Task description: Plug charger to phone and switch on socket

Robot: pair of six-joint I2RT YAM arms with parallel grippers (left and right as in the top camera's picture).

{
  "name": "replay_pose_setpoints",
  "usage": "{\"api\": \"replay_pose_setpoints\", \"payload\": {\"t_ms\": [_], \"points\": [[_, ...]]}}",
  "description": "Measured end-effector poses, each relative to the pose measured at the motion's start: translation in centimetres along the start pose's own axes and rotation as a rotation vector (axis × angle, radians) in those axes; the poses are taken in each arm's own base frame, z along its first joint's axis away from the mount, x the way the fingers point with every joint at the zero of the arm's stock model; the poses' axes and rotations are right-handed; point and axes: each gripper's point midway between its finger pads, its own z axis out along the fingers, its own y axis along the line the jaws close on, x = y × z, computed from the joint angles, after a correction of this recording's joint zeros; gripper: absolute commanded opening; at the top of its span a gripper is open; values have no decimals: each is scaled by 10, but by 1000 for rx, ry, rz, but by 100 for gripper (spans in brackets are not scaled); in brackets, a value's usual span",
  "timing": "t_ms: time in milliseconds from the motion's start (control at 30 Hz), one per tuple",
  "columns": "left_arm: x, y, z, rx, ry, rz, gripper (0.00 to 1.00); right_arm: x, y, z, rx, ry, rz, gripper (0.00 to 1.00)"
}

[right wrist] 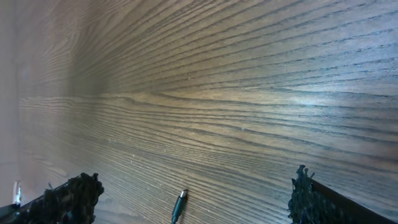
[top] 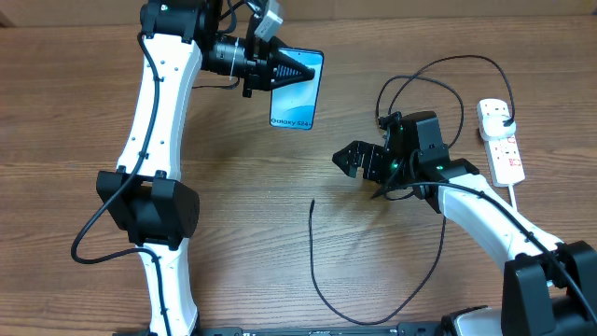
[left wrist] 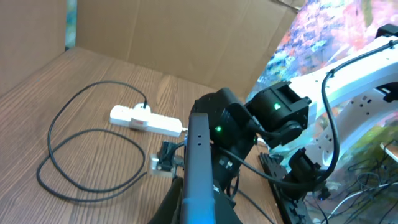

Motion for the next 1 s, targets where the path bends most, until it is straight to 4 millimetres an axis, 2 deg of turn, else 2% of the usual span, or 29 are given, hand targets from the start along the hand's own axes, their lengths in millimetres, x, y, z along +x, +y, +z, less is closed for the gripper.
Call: {"api": "replay_pose_setpoints", "payload": {"t_ms": [433, 567, 767, 867, 967, 1000], "points": [[0, 0, 0, -2, 2, -35, 4, -4, -6, 0, 34, -20, 24, 100], [3, 8, 0, -30, 26, -90, 4, -3, -7, 0, 39, -22, 54, 100], [2, 51, -5, -204, 72, -278, 4, 2, -2, 4, 57, -20, 45, 100], [7, 75, -12, -349, 81, -467, 4, 6, 3, 7, 61, -13, 27, 100], [13, 92, -20, -473, 62, -662, 4, 12, 7, 10, 64, 2, 15, 100], [14, 93, -20, -483, 60, -680, 4, 13, 8, 10, 64, 4, 14, 100]]}}
